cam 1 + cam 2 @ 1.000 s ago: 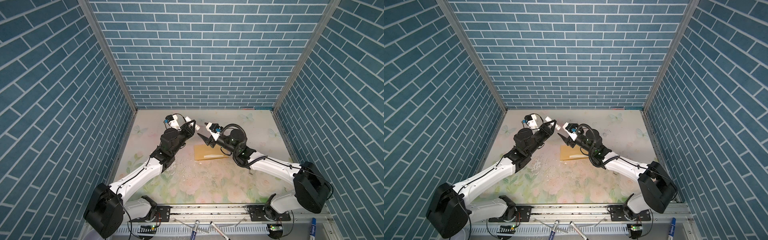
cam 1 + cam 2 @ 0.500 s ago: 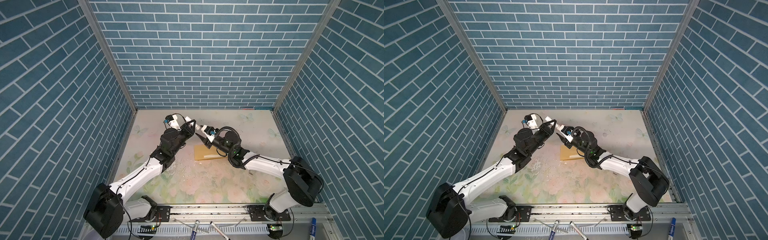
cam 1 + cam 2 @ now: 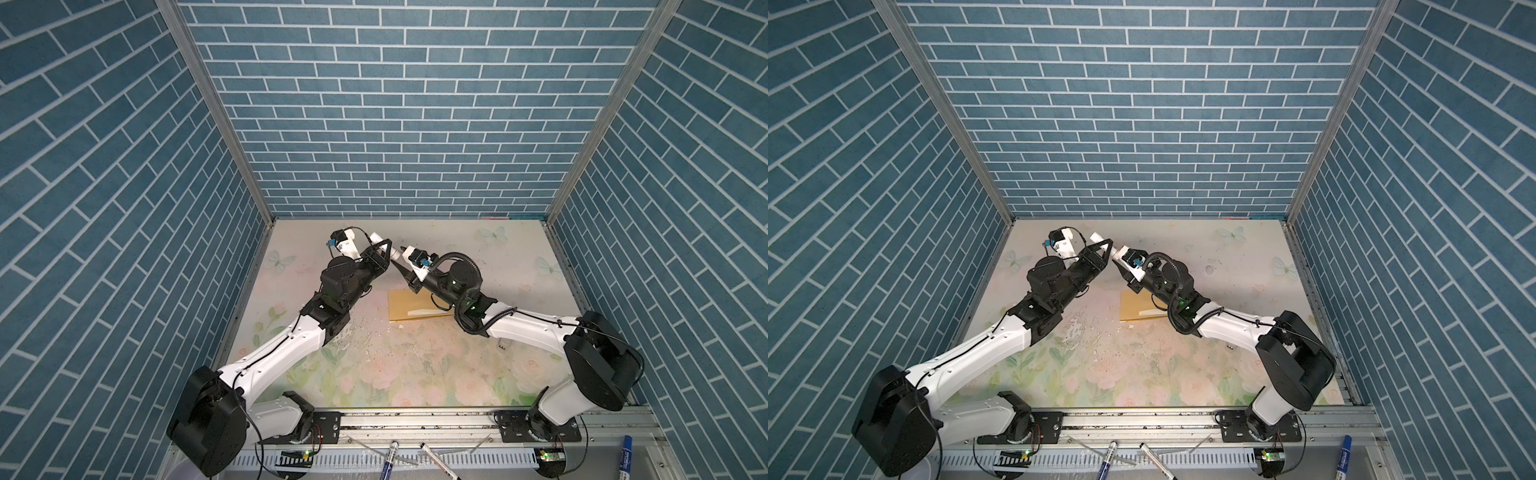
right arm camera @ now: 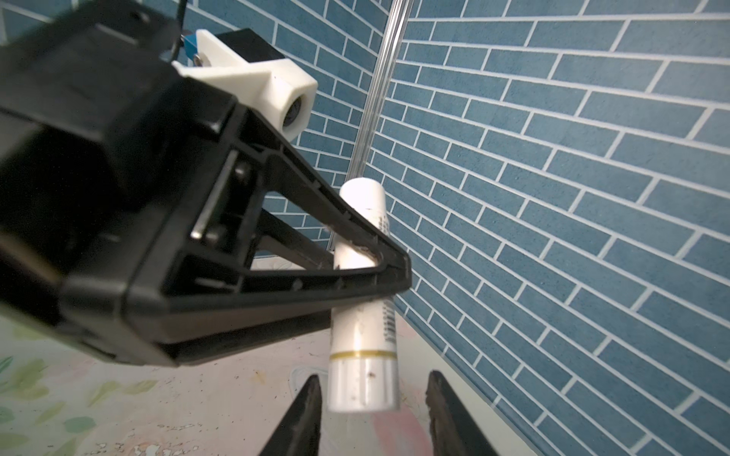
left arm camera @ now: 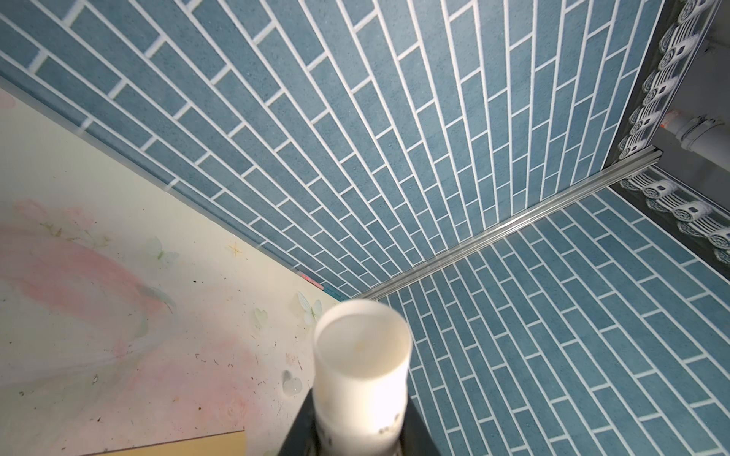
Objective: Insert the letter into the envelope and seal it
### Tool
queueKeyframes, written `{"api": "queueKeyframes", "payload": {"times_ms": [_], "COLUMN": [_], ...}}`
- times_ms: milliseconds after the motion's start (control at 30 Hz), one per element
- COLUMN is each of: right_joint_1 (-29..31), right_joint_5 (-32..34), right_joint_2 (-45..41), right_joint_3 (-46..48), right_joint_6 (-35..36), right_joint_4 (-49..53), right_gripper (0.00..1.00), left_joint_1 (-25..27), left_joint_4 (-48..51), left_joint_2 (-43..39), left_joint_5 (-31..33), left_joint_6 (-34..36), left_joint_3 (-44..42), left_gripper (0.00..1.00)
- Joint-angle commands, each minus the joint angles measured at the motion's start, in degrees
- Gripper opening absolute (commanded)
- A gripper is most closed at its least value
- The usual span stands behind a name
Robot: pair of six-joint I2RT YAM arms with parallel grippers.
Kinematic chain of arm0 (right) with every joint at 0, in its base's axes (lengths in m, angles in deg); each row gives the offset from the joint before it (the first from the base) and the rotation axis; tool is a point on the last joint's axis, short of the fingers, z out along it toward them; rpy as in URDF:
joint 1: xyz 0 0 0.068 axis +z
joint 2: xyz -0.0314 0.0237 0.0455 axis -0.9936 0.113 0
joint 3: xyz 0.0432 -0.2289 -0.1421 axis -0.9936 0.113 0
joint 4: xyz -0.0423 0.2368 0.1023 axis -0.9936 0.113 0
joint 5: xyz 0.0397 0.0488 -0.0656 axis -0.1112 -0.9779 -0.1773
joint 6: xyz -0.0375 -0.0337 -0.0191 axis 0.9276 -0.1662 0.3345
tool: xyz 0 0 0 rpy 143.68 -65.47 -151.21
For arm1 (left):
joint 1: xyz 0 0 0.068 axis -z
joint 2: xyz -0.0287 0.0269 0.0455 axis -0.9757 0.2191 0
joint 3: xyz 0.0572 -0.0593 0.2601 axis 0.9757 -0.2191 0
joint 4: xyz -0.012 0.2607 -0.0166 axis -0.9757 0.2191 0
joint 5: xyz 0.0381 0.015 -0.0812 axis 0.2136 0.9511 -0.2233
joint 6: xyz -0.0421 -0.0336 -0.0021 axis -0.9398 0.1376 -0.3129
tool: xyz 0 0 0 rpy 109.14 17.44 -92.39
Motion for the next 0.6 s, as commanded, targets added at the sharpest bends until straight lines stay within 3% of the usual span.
{"api": "queueKeyframes", "payload": {"times_ms": [0,567], "right_joint_1": [0.34,0.35], "right_joint_5": [0.1,-0.07], "right_joint_2": [0.67,0.99], "right_joint_3": [-2.98,-3.91], "right_joint_6": [1.02,-0.26], "right_joint_4": [-2.19,-2.64], "right_gripper": [0.4,0.34], "left_joint_1": [0.23,0.21], "left_joint_4": [-1.64,-0.35], "left_joint_2": [-0.59,-0.9], "left_joint_5": [0.32,-0.2], "left_joint_6": [0.56,2.53], "left_joint_3": [-0.62,-0.18], "left_gripper": [0.0,0.0]}}
